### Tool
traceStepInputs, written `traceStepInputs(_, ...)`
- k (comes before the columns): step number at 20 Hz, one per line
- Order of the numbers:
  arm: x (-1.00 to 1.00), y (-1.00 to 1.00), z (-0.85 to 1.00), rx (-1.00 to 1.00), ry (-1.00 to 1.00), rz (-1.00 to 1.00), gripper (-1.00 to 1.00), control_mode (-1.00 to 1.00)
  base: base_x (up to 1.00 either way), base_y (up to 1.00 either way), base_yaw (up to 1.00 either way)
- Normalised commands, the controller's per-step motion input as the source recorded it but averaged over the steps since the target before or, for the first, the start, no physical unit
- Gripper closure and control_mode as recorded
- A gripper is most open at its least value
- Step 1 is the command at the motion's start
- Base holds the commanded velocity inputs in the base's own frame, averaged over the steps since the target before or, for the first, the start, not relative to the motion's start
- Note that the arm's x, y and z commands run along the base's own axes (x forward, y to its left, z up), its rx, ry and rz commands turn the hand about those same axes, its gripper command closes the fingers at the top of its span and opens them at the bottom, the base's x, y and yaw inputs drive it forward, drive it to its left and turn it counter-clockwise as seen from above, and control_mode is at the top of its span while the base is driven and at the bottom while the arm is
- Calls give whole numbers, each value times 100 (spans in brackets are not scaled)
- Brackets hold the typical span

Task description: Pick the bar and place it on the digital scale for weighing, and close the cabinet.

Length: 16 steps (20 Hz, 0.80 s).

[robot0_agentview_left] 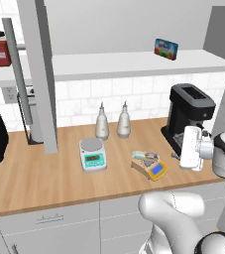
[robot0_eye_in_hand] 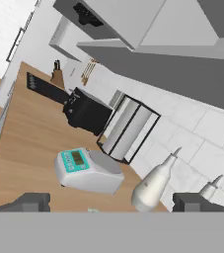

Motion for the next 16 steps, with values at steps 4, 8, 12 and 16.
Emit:
traceStepInputs(4, -35, -21, 35, 13, -63, -9, -100, -100, 0, 0, 0)
traceStepInputs(8, -2, -28, 44, 17, -42, -8, -100, -100, 0, 0, 0)
traceStepInputs(12, 0, -64, 58, 21, -34, -1, -100, -100, 0, 0, 0)
traceStepInputs(16, 0, -76, 63, 18, -38, 0, -100, -100, 0, 0, 0)
